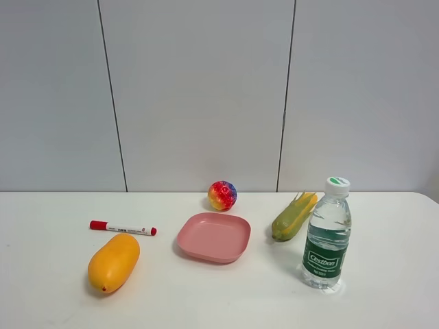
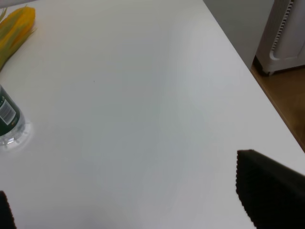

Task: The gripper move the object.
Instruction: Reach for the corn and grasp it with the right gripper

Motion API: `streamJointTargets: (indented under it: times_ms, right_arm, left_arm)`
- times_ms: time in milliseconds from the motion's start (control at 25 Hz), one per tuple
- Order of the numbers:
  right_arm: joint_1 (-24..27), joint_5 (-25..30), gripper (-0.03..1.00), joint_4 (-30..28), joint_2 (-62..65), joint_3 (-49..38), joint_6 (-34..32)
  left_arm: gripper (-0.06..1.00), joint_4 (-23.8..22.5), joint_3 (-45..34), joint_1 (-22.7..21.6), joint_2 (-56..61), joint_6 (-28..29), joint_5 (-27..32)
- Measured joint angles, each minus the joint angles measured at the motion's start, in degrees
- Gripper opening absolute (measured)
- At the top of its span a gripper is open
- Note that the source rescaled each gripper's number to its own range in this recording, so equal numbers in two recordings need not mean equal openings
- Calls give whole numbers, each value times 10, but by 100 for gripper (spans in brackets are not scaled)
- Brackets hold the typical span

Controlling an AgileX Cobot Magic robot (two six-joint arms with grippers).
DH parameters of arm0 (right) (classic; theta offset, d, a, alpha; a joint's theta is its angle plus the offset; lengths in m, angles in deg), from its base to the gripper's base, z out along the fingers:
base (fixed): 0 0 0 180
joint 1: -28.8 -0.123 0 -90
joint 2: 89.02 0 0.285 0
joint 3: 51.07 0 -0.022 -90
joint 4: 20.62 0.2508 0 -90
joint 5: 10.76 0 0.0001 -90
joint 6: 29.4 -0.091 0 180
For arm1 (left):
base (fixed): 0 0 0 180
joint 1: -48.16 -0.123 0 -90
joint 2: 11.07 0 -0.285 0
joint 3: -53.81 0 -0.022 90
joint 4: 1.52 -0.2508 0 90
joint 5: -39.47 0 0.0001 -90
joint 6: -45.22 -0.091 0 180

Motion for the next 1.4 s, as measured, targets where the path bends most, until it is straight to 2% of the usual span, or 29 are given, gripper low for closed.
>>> streamJointTargets:
  times_ms: [40, 1400]
  right_arm:
    - [0, 0, 97, 0, 0, 0, 0]
    - [0, 0, 97, 4, 0, 0, 0]
  left_arm:
    - [100, 0, 0, 0, 0, 0, 0]
    - [100, 0, 0, 0, 0, 0, 0]
